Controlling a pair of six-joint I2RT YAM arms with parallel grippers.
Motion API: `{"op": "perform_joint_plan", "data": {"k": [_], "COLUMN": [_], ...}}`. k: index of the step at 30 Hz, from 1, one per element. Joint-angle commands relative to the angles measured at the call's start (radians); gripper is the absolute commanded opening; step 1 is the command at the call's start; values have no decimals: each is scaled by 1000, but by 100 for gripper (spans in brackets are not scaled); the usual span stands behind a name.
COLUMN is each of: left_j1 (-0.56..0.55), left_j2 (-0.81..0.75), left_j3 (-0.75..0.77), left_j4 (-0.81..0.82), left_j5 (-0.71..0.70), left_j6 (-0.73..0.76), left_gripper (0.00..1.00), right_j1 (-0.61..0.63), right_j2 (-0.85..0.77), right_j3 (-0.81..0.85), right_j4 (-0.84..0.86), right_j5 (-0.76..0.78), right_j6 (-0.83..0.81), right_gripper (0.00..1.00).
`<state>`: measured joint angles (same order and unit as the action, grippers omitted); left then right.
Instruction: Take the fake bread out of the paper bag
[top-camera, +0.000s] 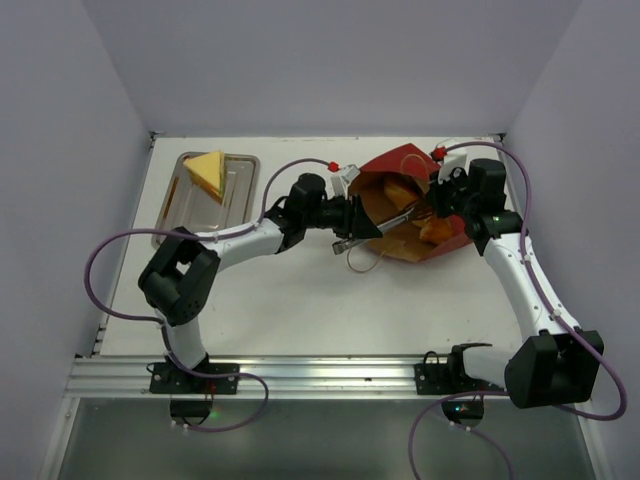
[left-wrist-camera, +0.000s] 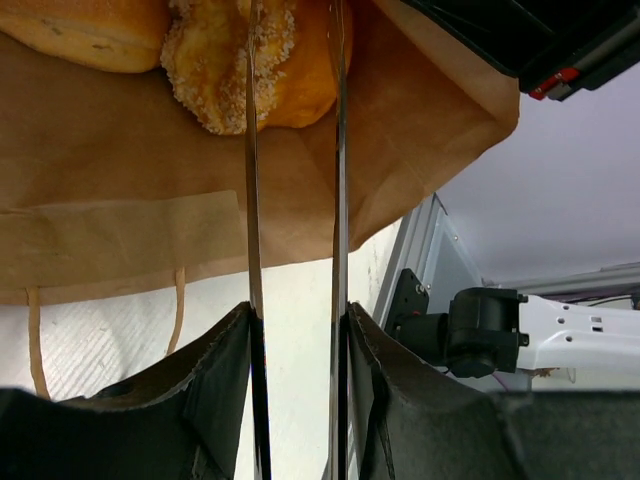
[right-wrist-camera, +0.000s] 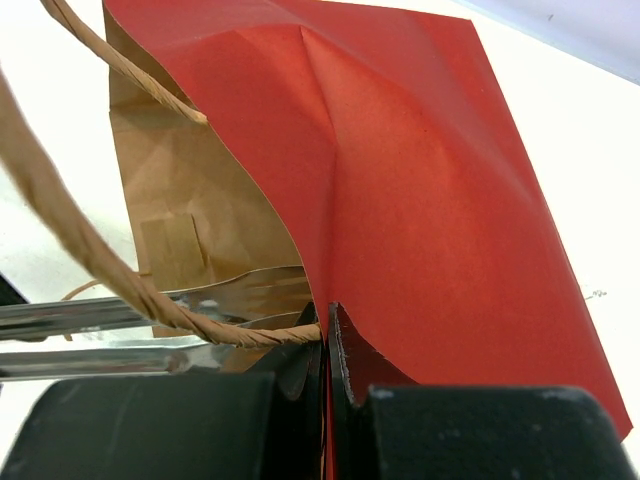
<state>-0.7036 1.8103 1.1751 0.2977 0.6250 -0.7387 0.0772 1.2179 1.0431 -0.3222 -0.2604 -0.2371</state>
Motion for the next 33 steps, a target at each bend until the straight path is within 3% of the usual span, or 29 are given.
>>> {"op": "perform_joint_plan", "data": {"k": [1,27,33], "left_j1": [-7,-30,-31], "left_j2": [24,150,161], "left_j3": [67,221,215], "left_j4": [-19,-131,-146], "left_j5": [1,15,18], "left_j6": [55,136,148], "left_gripper": [44,47,40], "right_j1": [-8,-13,-11], "right_j2": [2,-6,-4], "right_j3": [28,21,23], "right_j4": [-9,-6,-5], "right_j5": [-20,-33,-36], "right_j6": [-7,-1,1], "right_gripper": [0,0,0]}}
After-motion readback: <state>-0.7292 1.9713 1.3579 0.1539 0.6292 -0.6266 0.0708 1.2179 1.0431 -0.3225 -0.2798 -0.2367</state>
